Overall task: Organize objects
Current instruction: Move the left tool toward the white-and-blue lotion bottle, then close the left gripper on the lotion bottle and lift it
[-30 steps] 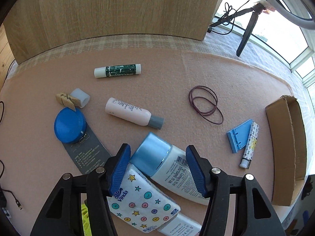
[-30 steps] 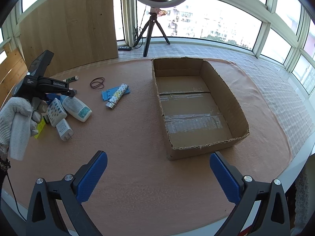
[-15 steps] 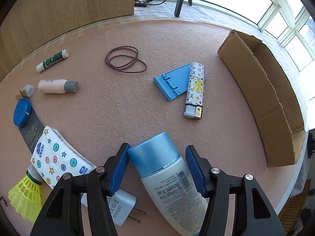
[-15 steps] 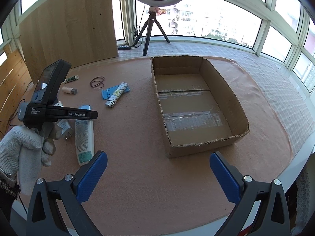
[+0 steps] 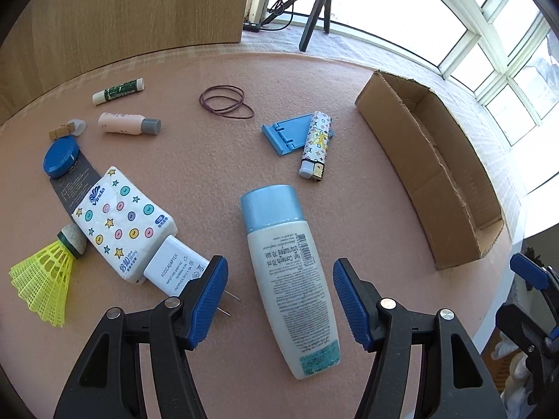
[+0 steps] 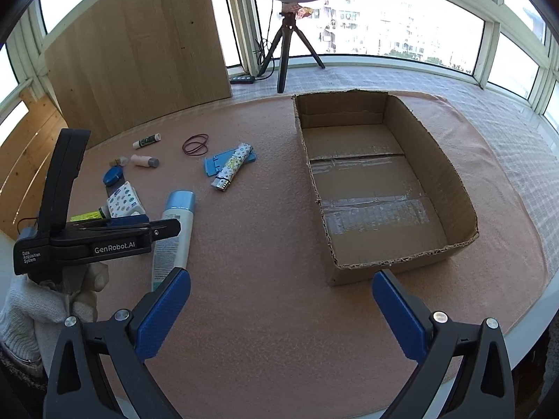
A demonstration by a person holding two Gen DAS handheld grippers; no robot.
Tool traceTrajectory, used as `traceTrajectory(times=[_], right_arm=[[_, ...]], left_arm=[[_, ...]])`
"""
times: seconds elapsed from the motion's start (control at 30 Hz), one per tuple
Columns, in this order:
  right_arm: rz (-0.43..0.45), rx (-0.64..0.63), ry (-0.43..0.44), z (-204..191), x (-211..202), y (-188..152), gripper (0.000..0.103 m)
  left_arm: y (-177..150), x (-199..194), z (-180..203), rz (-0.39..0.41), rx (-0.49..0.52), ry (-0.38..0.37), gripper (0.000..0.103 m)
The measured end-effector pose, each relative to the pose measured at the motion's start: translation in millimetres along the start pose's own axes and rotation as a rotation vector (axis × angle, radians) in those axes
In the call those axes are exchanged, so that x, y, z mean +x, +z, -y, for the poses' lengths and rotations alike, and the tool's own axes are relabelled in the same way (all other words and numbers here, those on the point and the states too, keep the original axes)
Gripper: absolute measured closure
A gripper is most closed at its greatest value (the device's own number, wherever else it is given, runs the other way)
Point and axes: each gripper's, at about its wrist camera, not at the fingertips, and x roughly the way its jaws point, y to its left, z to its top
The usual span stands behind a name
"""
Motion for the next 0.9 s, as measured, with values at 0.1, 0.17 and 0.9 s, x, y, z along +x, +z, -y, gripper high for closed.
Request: traceTrajectory(times=[0.1, 0.17, 0.9], right_arm=[[-0.022, 0.013, 0.063, -1.6, 11.9, 9.1, 0.0], [-0.043, 0.022, 0.107, -3.8, 20.9, 15.6, 0.0], [-0.358, 0.051, 0.427, -44.7, 128.5, 38.6, 0.045]], left_arm=[[-13.7, -6.4, -2.2, -0.009, -0.017, -0.033, 0.037], [-23.0, -11.4, -2.8, -0.011, -0.034, -0.064, 0.037], [-28.5, 19.8, -2.2, -0.052, -0.124, -0.133, 0.046]])
